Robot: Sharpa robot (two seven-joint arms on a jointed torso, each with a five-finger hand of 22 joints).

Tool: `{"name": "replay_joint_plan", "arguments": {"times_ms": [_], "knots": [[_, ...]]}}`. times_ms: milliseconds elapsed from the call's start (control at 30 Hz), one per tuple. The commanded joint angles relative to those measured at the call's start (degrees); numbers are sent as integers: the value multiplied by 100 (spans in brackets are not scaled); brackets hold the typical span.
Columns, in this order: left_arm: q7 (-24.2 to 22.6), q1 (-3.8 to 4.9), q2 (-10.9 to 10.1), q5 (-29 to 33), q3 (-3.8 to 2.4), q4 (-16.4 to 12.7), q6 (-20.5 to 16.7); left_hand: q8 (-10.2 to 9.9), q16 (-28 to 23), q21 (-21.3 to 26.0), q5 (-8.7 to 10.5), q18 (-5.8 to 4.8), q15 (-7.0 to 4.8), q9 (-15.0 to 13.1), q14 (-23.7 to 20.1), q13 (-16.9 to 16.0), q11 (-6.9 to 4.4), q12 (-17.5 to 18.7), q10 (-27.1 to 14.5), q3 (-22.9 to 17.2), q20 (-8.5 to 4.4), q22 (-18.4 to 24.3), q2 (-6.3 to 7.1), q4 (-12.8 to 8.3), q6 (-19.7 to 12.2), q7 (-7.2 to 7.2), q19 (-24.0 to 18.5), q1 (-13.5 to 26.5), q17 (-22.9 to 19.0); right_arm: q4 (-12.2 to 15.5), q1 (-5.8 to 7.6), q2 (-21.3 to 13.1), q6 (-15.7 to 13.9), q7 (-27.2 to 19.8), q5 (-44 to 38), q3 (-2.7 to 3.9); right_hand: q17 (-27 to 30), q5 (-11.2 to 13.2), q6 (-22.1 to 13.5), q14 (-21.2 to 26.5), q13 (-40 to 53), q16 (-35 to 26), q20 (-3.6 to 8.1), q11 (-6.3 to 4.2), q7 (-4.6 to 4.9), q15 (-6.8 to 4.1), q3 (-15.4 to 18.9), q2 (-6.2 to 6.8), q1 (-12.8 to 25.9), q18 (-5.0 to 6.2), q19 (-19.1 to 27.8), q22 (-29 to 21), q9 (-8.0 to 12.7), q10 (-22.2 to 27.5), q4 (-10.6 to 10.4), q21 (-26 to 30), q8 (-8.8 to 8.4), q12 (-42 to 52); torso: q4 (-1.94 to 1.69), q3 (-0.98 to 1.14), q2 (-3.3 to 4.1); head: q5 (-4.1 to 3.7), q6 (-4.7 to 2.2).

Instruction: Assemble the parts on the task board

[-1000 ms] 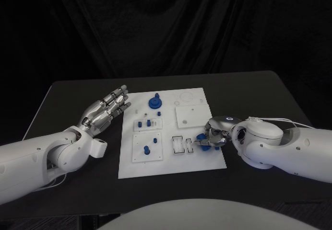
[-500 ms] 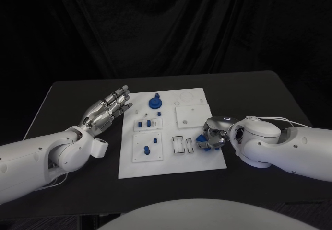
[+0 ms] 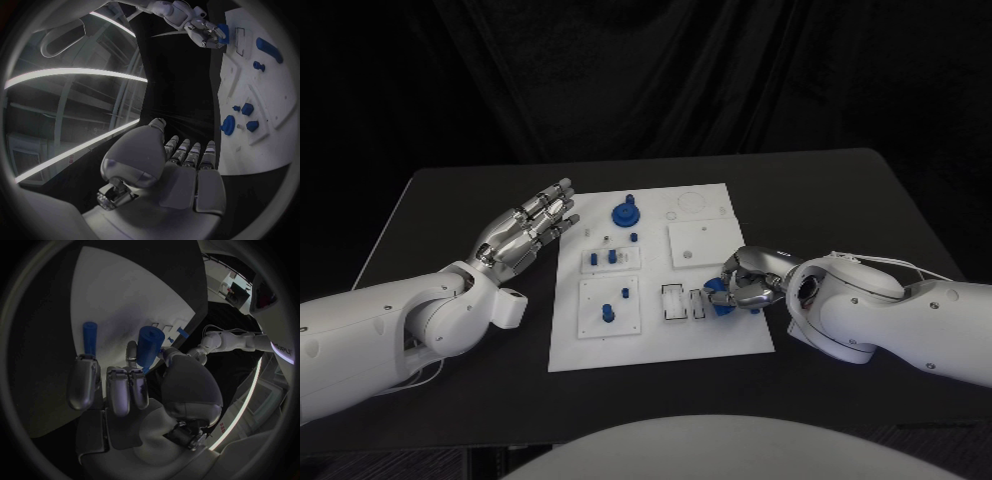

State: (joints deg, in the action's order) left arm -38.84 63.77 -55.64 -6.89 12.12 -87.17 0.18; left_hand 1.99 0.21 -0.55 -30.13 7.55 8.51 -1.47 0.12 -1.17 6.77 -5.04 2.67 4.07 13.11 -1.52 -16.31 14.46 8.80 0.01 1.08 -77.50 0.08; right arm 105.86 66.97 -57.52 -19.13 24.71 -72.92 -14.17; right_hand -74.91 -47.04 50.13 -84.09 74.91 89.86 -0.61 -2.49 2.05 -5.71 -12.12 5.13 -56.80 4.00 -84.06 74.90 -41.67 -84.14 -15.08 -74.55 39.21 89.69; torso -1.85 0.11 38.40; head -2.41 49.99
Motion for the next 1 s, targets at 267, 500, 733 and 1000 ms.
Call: {"name": "replay_joint_plan", "arguments": {"times_ms": [267,500,733,1000], "knots": [[-561,-10,36,2,-4,-14,106,-9,-21,-24,-21,104,43,-6,-12,-2,43,-10,-14,-43,58,-6,9,-17,26,18,-5,-66,-8,101,25,119,-393,-298,888,10,-1509,365,-64,-591,1509,14,38,-30,-94,-34,-933,-15,179,-45,-77,1041,-45,-586,856,50,-142,31,0,-9,0,-1,1],[-550,-10,53,2,-4,-7,125,-8,-21,-26,-21,110,48,-6,-12,-3,43,-11,-14,-53,66,-9,9,-24,29,29,-3,-71,-8,0,24,324,-176,-232,767,8,-1509,635,-59,-591,1509,14,14,4,-58,-5,-878,-15,351,-39,-58,1029,-30,-586,746,81,-265,31,-14,-16,2,-11,1],[-526,-10,33,2,-4,-14,138,-8,-21,-26,-22,114,52,-6,-12,-2,42,-11,-14,-61,71,-9,8,-29,30,34,-3,-73,-8,-106,23,461,-142,-157,646,8,-1509,1415,4,-591,1509,14,-19,36,-25,23,-723,-53,531,-25,-28,1011,-24,-586,569,137,-443,31,-13,-22,13,8,1],[-487,-13,28,2,-4,-6,163,-7,-21,-27,-48,127,88,-7,-12,-1,34,-6,-19,-122,107,-10,9,-75,38,71,0,-100,-8,-208,22,591,-117,-80,603,8,-1509,1750,13,-591,1509,14,-33,57,0,40,-598,-88,627,-8,0,988,-34,-586,428,212,-552,31,-19,-16,12,16,1]]}}
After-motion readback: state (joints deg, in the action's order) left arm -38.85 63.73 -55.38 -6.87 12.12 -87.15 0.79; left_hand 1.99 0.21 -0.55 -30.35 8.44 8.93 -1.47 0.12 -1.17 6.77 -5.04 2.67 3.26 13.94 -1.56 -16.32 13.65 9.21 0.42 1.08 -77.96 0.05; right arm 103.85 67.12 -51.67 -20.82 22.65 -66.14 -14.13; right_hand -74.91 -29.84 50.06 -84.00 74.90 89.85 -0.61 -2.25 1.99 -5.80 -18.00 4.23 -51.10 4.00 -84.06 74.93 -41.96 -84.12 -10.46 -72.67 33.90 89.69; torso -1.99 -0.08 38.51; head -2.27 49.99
